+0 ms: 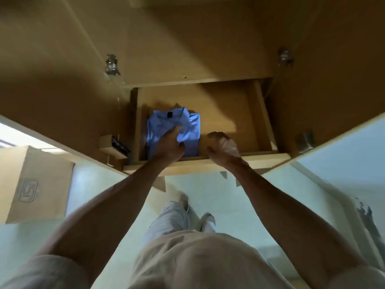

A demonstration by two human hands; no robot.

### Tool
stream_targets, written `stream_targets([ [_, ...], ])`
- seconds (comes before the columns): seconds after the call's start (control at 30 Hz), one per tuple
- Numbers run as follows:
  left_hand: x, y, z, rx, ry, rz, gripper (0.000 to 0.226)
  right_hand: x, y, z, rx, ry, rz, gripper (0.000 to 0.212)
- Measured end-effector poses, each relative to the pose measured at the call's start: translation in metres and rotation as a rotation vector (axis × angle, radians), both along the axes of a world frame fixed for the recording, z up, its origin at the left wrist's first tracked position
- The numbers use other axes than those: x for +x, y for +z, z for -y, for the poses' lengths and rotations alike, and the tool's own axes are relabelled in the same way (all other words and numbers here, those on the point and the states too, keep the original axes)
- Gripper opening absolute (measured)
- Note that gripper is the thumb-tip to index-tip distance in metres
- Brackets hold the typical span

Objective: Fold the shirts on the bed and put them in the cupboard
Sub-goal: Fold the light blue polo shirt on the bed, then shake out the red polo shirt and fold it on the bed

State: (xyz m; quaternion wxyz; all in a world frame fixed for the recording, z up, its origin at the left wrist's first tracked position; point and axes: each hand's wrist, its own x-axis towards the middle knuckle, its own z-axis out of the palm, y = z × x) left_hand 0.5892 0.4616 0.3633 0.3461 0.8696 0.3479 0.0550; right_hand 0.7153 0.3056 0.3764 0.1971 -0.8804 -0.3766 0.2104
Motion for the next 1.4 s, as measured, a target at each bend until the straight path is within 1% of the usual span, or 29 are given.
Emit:
stream_targets([
  [0.1, 0.009, 0.008, 0.031, -0.010, -0.100, 0.107, 0.047, -0.014, 0.009, 0.047, 0.054, -0.102, 0.067, 0.041],
  [0.17, 0.016, 0.008, 0.047, -0.018, -0.143, 0.114, 0.045, -0.022, 0.013, 0.070, 0.089, -0.164, 0.077, 0.040],
  [0.2, 0.020, 0.010, 0.059, -0.045, -0.197, 0.113, 0.046, -0.029, 0.014, 0.087, 0.103, -0.226, 0.088, 0.041],
  [0.33, 0.024, 0.008, 0.088, -0.095, -0.384, 0.098, 0.050, -0.064, 0.018, 0.145, 0.058, -0.441, 0.116, 0.043],
  [0.43, 0.013, 0.016, 0.116, -0.138, -0.596, 0.113, 0.049, -0.111, 0.016, 0.187, 0.034, -0.632, 0.127, 0.044],
  [0.57, -0.018, 0.020, 0.152, -0.199, -0.746, 0.104, 0.044, -0.179, 0.009, 0.230, 0.013, -0.871, 0.089, 0.043],
  [0.67, -0.044, 0.011, 0.179, -0.187, -0.895, 0.065, 0.044, -0.241, 0.004, 0.257, -0.004, -1.050, 0.047, 0.043],
  [0.83, -0.093, -0.007, 0.228, -0.229, -1.065, -0.023, 0.044, -0.342, -0.006, 0.293, -0.059, -1.267, -0.056, 0.046],
  [1.0, -0.145, -0.028, 0.279, -0.214, -1.281, -0.118, 0.045, -0.441, -0.029, 0.323, -0.094, -1.487, -0.181, 0.046],
  [1.17, -0.205, -0.059, 0.330, -0.203, -1.478, -0.290, 0.044, -0.538, -0.062, 0.345, -0.067, -1.731, -0.299, 0.048],
  [1.33, -0.264, -0.108, 0.378, -0.219, -1.644, -0.456, 0.043, -0.614, -0.116, 0.364, -0.083, -1.838, -0.440, 0.052],
  [1.4, -0.292, -0.149, 0.396, -0.233, -1.709, -0.554, 0.045, -0.642, -0.157, 0.375, -0.104, -1.853, -0.515, 0.055],
])
